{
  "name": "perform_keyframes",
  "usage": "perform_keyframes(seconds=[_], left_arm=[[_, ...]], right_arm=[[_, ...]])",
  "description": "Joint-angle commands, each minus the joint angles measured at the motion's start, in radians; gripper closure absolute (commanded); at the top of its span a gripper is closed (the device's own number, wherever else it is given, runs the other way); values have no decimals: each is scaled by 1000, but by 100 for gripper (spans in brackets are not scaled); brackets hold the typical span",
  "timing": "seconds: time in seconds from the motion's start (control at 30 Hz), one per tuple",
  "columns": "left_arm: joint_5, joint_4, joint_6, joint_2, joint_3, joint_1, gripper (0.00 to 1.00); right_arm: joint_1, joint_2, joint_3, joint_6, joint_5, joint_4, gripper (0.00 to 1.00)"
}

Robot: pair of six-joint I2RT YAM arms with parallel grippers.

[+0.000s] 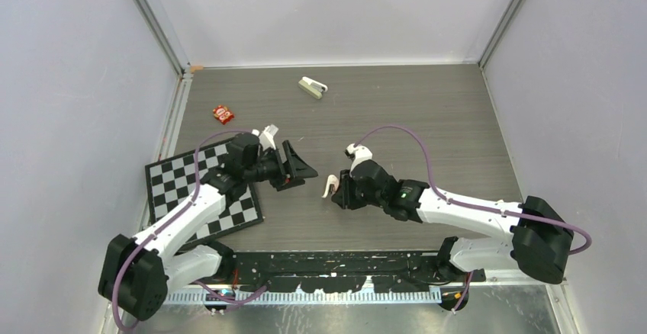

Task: Load the staples into the stapler

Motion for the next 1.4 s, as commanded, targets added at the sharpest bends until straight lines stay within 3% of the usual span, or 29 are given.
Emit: perform_keyframes(seconds=[0.0, 0.3, 0.57, 0.77, 0.93, 1.2, 1.27, 1.37], left_arm=[[-6, 116, -26, 37, 4, -62, 33], [-26, 146, -43, 124, 9, -148, 38], [-18, 186, -48, 145, 4, -176, 52], [-24, 202, -47, 132, -9, -177, 77], [-32, 179, -5, 105, -2, -177, 99], [-30, 153, 112, 43, 27, -177, 100], [-16, 153, 148, 25, 36, -176, 100], [-3, 113, 205, -9, 54, -176, 100]], right_arm=[[30, 10, 63, 11, 1, 68, 82], [51, -18, 52, 16, 21, 75, 82], [51, -28, 46, 19, 36, 75, 82], [52, -27, 46, 16, 45, 75, 81], [52, -57, 52, -12, 67, 35, 67], [50, -172, 26, -70, -20, 22, 31], [48, -205, 15, -71, -77, 38, 30], [44, -255, -6, -70, -171, 65, 39]])
